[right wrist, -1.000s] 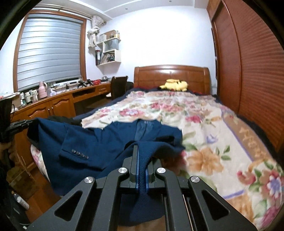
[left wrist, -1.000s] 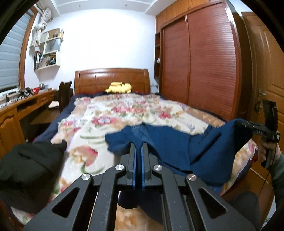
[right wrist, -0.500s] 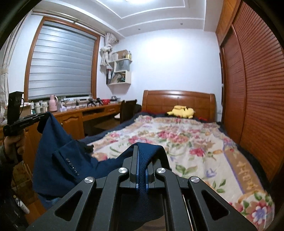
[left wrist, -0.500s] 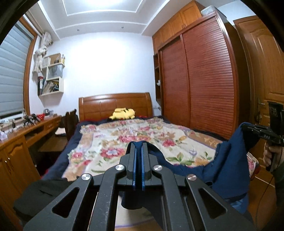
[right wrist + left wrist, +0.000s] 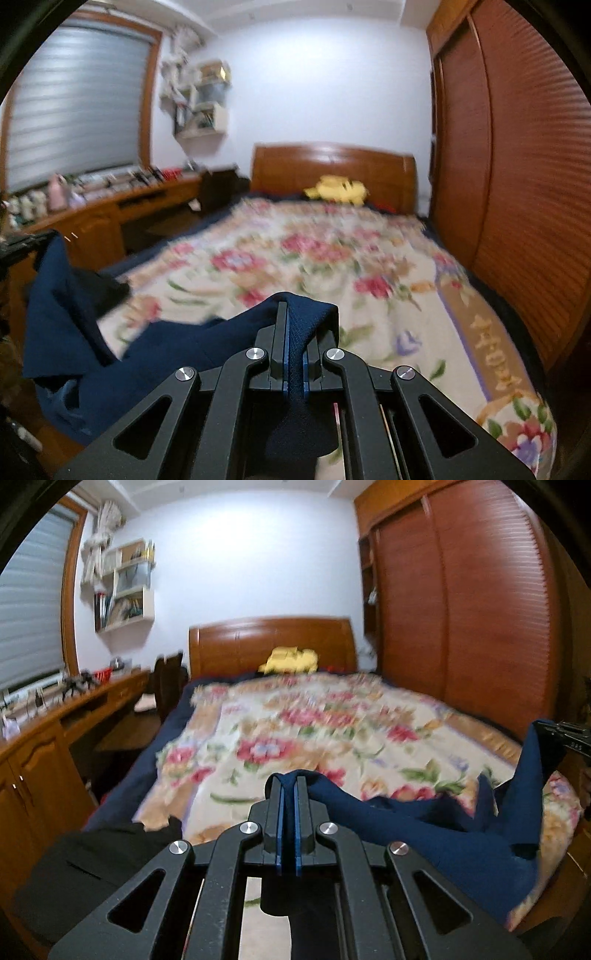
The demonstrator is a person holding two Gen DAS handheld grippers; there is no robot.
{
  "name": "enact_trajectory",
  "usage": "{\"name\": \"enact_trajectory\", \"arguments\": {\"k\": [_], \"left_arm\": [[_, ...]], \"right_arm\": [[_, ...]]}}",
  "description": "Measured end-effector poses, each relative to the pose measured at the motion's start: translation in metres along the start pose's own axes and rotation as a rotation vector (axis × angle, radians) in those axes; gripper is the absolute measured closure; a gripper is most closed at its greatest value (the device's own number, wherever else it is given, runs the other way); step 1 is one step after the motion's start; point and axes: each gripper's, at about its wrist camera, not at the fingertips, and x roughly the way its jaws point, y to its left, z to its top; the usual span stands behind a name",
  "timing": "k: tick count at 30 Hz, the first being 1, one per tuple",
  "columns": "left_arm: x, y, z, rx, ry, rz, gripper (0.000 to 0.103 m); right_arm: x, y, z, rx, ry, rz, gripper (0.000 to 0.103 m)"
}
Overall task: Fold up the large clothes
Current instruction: 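Lift the hem with both grippers and fold it toward the collar, then lay the hem over the collar and open both grippers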
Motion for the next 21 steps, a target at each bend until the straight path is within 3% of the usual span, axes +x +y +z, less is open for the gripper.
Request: {"name": "enact_trajectory", "arguments": {"k": [4, 9, 14, 19, 21], "left_arm": [[0.06, 0.001, -0.012, -0.021, 0.086, 0.006, 0.099], [0.118, 0.005, -0.016, -0.045, 0.134, 0.043, 0.099], [0.152, 0.006, -0.014, -0.053, 0.135, 0.07, 0.098], [0.178, -0.001, -0.028, -0.044, 0.175, 0.05, 0.098], [0.18, -0.004, -0.036, -0.036, 0.185, 0.042, 0.087]], "right_arm": [[0.059, -0.01, -0.013, 0.026, 0.078, -0.014, 0.099], [0.117, -0.017, -0.01, 0.048, 0.113, -0.036, 0.099], [0.171, -0.025, 0.012, 0.041, 0.118, -0.082, 0.099], [0.214, -0.012, -0.006, 0.026, 0.212, -0.105, 0.099], [0.227, -0.007, -0.013, 0.021, 0.25, -0.108, 0.098]]}}
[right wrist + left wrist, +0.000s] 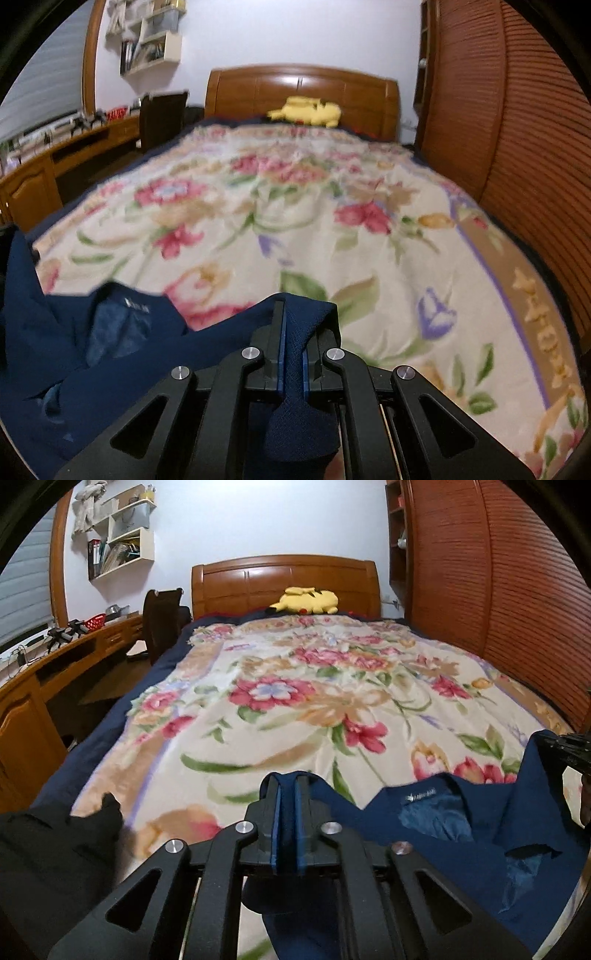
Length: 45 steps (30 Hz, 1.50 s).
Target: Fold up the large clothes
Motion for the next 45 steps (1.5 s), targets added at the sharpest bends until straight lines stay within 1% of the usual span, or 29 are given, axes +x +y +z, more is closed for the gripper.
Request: {"name": "enact_trajectory", "arguments": {"k": [1, 2, 3, 4, 5, 6, 7, 8, 10, 12, 16, 18, 21, 24, 26, 27, 29, 31, 32, 33, 34, 35, 36, 38, 42, 45], "left_arm": [[0.002, -0.003, -0.003, 0.013, 0.0, -0.006, 0.082], [0.0, -0.005, -0.006, 0.024, -0.007, -0.012, 0.067], [-0.003, -0.007, -0.01, 0.036, -0.02, -0.023, 0.056], [-0.006, -0.007, -0.013, 0.038, -0.03, -0.034, 0.053], [-0.009, -0.006, -0.017, 0.034, -0.032, -0.045, 0.042], [-0.013, -0.007, -0.022, 0.027, -0.029, -0.066, 0.029], [-0.018, -0.007, -0.028, 0.026, -0.032, -0.085, 0.025], [-0.024, -0.009, -0.034, 0.029, -0.038, -0.096, 0.024], [-0.034, -0.012, -0.047, 0.046, -0.053, -0.087, 0.024], [-0.044, -0.016, -0.064, 0.064, -0.055, -0.096, 0.024], [-0.051, -0.018, -0.094, 0.051, -0.043, -0.121, 0.024], [-0.054, -0.018, -0.1, 0.046, -0.046, -0.115, 0.024], [-0.063, -0.019, -0.1, 0.045, -0.09, -0.112, 0.024], [-0.063, -0.022, -0.104, 0.052, -0.108, -0.09, 0.023], [-0.062, -0.025, -0.111, 0.068, -0.119, -0.093, 0.024], [-0.063, -0.025, -0.113, 0.071, -0.122, -0.089, 0.024], [-0.066, -0.026, -0.115, 0.075, -0.144, -0.068, 0.024], [-0.069, -0.026, -0.116, 0.075, -0.158, -0.062, 0.024], [-0.069, -0.025, -0.116, 0.071, -0.16, -0.061, 0.024], [-0.068, -0.024, -0.117, 0.066, -0.16, -0.058, 0.024], [-0.068, -0.023, -0.117, 0.06, -0.16, -0.058, 0.024], [-0.068, -0.022, -0.118, 0.054, -0.161, -0.059, 0.024], [-0.069, -0.02, -0.118, 0.045, -0.164, -0.059, 0.023], [-0.069, -0.018, -0.119, 0.033, -0.169, -0.06, 0.023], [-0.07, -0.015, -0.12, 0.018, -0.178, -0.052, 0.024], [-0.07, -0.016, -0.121, 0.022, -0.185, -0.05, 0.024]], "right_arm": [[0.003, 0.002, -0.001, -0.004, 0.014, -0.005, 0.095], [0.006, 0.004, -0.002, -0.008, 0.024, -0.017, 0.092], [0.007, 0.006, -0.004, -0.01, 0.03, -0.021, 0.085], [0.007, 0.006, -0.003, -0.008, 0.03, -0.014, 0.08], [0.005, 0.006, -0.003, -0.005, 0.028, -0.007, 0.062], [0.001, 0.006, -0.003, -0.004, 0.022, -0.013, 0.043], [-0.003, 0.006, -0.005, -0.007, 0.015, -0.013, 0.037], [-0.007, 0.006, -0.005, -0.016, 0.005, -0.007, 0.034], [-0.015, 0.009, -0.011, -0.038, -0.012, 0.014, 0.034], [-0.025, 0.013, -0.02, -0.06, -0.023, 0.047, 0.034], [-0.047, 0.027, -0.043, -0.124, -0.015, 0.114, 0.034], [-0.053, 0.034, -0.056, -0.153, 0.007, 0.143, 0.034], [-0.063, 0.041, -0.073, -0.196, 0.031, 0.169, 0.034], [-0.072, 0.044, -0.084, -0.218, 0.045, 0.178, 0.034], [-0.075, 0.045, -0.09, -0.243, 0.053, 0.174, 0.034], [-0.075, 0.047, -0.093, -0.266, 0.062, 0.163, 0.034], [-0.072, 0.048, -0.095, -0.3, 0.081, 0.113, 0.034], [-0.07, 0.045, -0.093, -0.297, 0.091, 0.105, 0.034], [-0.069, 0.042, -0.09, -0.295, 0.087, 0.093, 0.036], [-0.068, 0.041, -0.087, -0.299, 0.082, 0.085, 0.042], [-0.066, 0.041, -0.084, -0.307, 0.08, 0.079, 0.044], [-0.062, 0.042, -0.081, -0.323, 0.078, 0.068, 0.055], [-0.058, 0.043, -0.078, -0.34, 0.079, 0.056, 0.073], [-0.049, 0.048, -0.072, -0.363, 0.081, 0.029, 0.088], [-0.034, 0.057, -0.049, -0.362, 0.04, -0.004, 0.092], [-0.02, 0.064, -0.026, -0.351, 0.009, -0.026, 0.094]]}}
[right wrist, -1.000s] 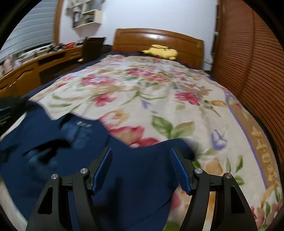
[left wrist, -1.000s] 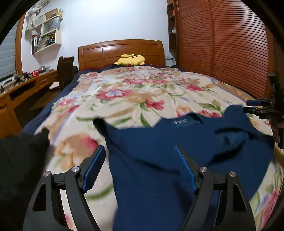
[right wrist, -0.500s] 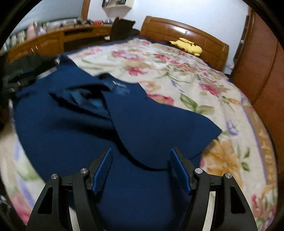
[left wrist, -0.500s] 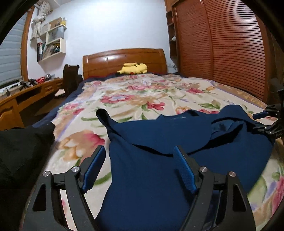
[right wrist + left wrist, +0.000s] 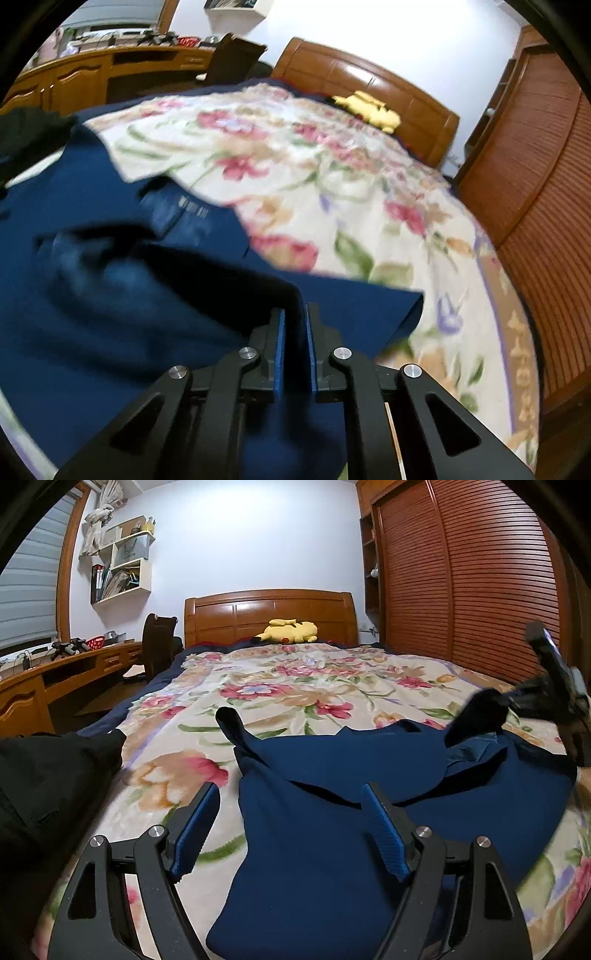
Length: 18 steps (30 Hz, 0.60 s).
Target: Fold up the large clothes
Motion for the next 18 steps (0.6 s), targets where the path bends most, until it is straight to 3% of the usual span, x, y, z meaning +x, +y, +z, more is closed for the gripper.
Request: {"name": "enact_trajectory", "arguments": {"k": [6, 7, 8, 9, 11, 18], "left_arm": [[0.0, 0.0, -0.001, -0.005, 0.0, 0.001, 0.024], [0.0, 0.001, 0.0, -0.009, 0.001, 0.002, 0.024], [0.0, 0.002, -0.001, -0.013, 0.001, 0.002, 0.024], [0.0, 0.002, -0.001, -0.018, 0.001, 0.002, 0.024], [0.001, 0.004, 0.0, -0.023, 0.002, 0.001, 0.024], [0.0, 0.005, -0.001, -0.024, 0.002, 0.002, 0.024]], "right_arm": [[0.023, -0.001, 0.037, 0.057, -0.033, -0.044, 0.093], [0.024, -0.002, 0.042, 0.09, -0.034, -0.037, 0.09], [0.026, -0.004, 0.043, 0.125, -0.036, -0.027, 0.077], [0.026, -0.005, 0.044, 0.159, -0.041, -0.007, 0.056], [0.024, -0.004, 0.041, 0.201, -0.061, 0.037, 0.034], [0.018, 0.029, 0.02, 0.104, -0.039, 0.141, 0.032]]}}
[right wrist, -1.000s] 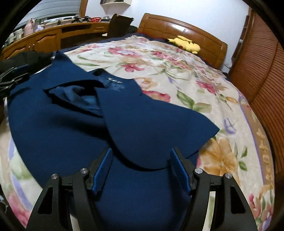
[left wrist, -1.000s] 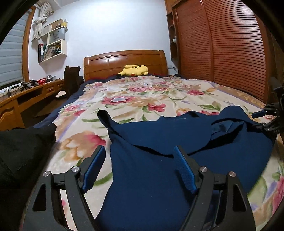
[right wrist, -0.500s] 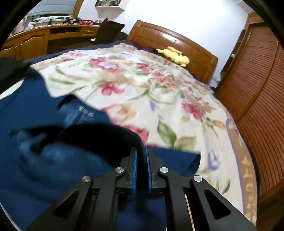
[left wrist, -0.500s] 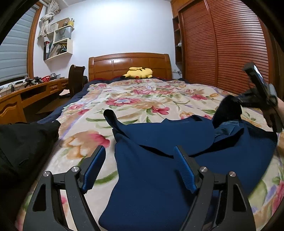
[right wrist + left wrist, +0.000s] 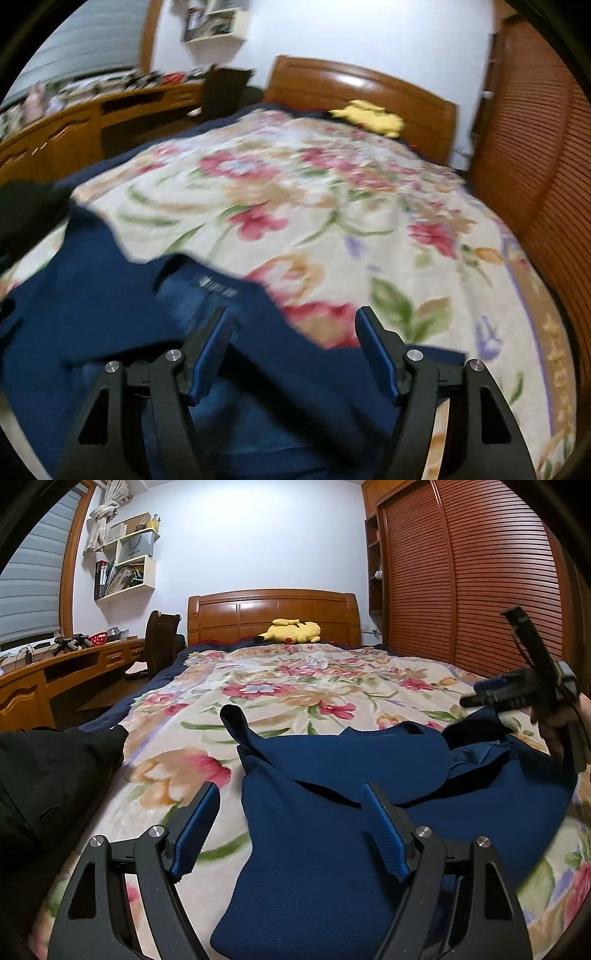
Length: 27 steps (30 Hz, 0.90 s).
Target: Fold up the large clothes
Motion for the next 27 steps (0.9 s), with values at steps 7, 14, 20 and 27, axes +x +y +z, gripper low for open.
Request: {"name": "enact_trajectory", "arguments": {"k": [7, 14, 20, 27], "left_arm": [[0.0, 0.0, 0.0, 0.0, 0.0, -0.001, 0.024], [-0.003, 0.004, 0.0, -0.015, -0.01, 0.001, 0.024], [-0.004, 0.006, 0.0, -0.028, -0.015, -0.005, 0.024], [-0.004, 0.008, -0.001, -0.041, -0.018, -0.011, 0.024]], "right_arm": [[-0.013, 0.051, -0.016, -0.128, 0.012, 0.153, 0.032], [-0.008, 0.095, -0.019, -0.229, 0.049, 0.295, 0.033], [0.017, 0.113, -0.018, -0.317, 0.105, 0.317, 0.032], [0.033, 0.124, -0.008, -0.389, 0.141, 0.323, 0.083]]}}
